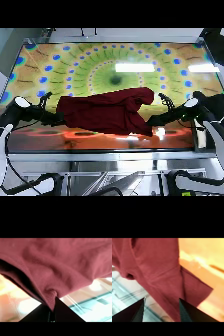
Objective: Fold the shirts.
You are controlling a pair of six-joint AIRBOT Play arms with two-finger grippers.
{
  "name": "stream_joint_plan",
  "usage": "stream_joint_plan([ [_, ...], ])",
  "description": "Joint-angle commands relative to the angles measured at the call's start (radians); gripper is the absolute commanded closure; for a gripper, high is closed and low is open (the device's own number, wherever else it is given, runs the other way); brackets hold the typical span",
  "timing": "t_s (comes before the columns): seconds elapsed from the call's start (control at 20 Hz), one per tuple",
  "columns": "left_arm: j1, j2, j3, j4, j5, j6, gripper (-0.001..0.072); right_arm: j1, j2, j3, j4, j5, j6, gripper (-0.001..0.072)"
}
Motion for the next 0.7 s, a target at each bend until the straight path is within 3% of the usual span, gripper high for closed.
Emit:
stream_joint_plan([
  [0.0, -0.001, -0.001, 0.050, 0.000, -0.042, 0.000, 0.0693, -0.001, -0.018, 0.006, -0.061, -0.024, 0.001, 0.0117],
  [0.25, -0.001, 0.000, 0.049, 0.004, -0.041, 0.000, 0.0693, 0.030, -0.074, 0.004, -0.014, -0.019, 0.005, 0.0102],
  [0.35, -0.001, 0.000, 0.049, 0.004, -0.042, 0.000, 0.0693, 0.048, -0.096, 0.004, -0.005, -0.012, 0.005, 0.0241],
  [0.55, -0.001, 0.000, 0.049, 0.004, -0.050, -0.003, 0.0693, 0.066, -0.106, 0.004, 0.044, 0.048, -0.003, 0.0240],
  [0.6, -0.001, 0.000, 0.049, 0.002, -0.055, -0.003, 0.0693, 0.067, -0.106, 0.004, 0.048, 0.059, -0.004, 0.0270],
  [0.65, -0.001, 0.000, 0.049, -0.004, -0.060, -0.003, 0.0693, 0.067, -0.106, 0.004, 0.057, 0.072, -0.004, 0.0389],
])
